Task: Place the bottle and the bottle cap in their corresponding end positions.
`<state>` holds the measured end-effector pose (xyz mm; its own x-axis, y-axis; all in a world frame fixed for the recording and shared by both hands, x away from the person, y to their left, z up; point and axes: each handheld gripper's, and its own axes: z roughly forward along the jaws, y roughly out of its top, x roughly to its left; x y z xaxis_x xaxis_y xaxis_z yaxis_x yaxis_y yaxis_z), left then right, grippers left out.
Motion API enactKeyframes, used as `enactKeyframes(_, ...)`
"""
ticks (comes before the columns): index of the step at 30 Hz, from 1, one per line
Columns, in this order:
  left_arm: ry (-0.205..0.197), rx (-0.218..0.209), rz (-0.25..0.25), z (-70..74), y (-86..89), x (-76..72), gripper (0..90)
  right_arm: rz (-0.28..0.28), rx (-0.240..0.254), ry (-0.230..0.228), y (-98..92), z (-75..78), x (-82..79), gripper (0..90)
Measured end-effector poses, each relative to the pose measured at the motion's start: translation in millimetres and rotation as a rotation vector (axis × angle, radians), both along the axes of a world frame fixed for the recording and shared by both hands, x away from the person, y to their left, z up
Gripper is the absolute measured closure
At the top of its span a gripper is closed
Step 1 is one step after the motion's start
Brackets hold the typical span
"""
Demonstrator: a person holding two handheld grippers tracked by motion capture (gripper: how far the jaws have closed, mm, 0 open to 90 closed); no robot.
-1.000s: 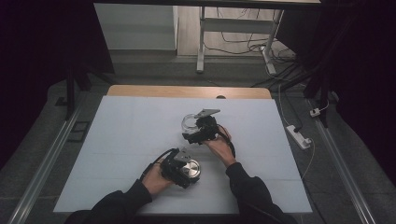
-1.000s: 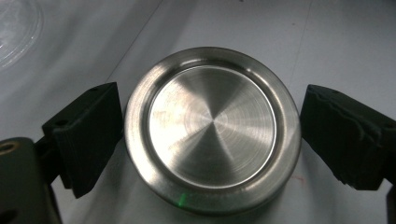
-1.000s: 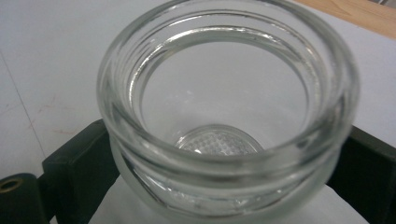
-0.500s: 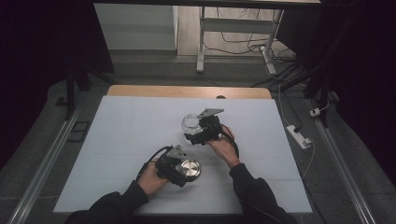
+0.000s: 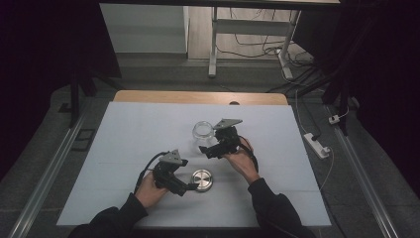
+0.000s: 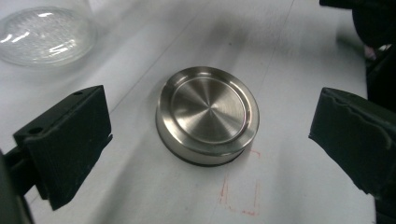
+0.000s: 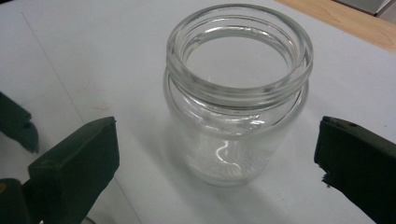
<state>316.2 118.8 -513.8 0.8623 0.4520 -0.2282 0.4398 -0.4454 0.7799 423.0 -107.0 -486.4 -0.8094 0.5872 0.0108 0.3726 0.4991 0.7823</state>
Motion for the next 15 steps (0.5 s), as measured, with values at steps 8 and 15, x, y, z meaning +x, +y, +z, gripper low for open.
enactKeyframes(8, 0.004, -0.034, 0.02, 3.5, 12.3, -0.2, 0.0, 0.0, 0.008, 0.011, -1.9, 1.5, -5.5, 0.0)
enactKeyframes(15, -0.002, -0.038, 0.02, 6.3, 18.0, -3.3, 0.0, -0.001, 0.007, 0.023, -4.0, -0.9, -14.7, 0.0)
